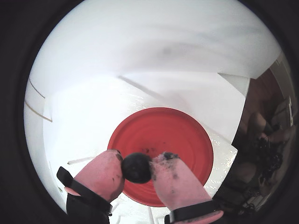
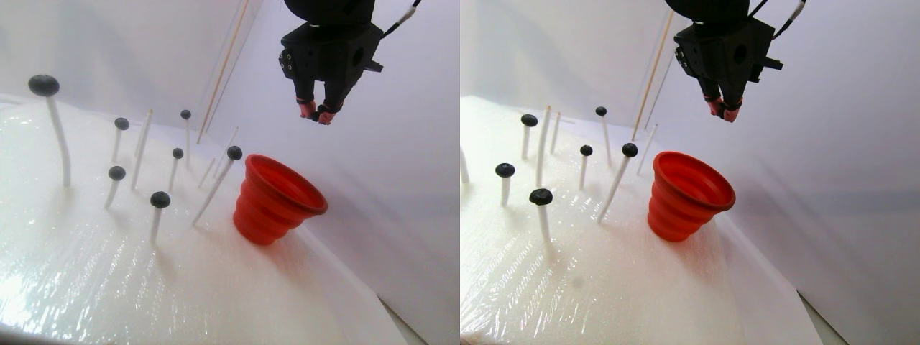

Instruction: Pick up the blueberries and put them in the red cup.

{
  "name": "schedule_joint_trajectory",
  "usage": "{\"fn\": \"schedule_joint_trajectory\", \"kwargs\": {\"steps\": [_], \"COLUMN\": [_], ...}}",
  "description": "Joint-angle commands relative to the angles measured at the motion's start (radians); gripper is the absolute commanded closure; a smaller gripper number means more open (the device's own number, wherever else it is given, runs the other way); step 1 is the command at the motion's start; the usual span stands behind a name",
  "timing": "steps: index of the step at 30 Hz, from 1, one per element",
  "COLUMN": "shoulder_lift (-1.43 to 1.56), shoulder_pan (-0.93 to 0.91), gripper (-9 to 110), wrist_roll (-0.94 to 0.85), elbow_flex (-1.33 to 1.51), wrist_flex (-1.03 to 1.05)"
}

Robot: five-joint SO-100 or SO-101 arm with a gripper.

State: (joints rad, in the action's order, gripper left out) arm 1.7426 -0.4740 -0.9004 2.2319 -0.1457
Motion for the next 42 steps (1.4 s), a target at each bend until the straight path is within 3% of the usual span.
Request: {"fn": "schedule_joint_trajectory", "kwargs": {"steps": [1, 20, 42], "shoulder_lift": [0.009, -0.017, 0.084], "shoulder_pan": [-0.06, -0.031, 0.077], "gripper": [91, 84, 86], "wrist_roll": [0.021, 0.1, 0.17], "elbow_flex": [-0.003, -0.037, -0.038], "wrist_flex": [0.028, 0.144, 0.304]}}
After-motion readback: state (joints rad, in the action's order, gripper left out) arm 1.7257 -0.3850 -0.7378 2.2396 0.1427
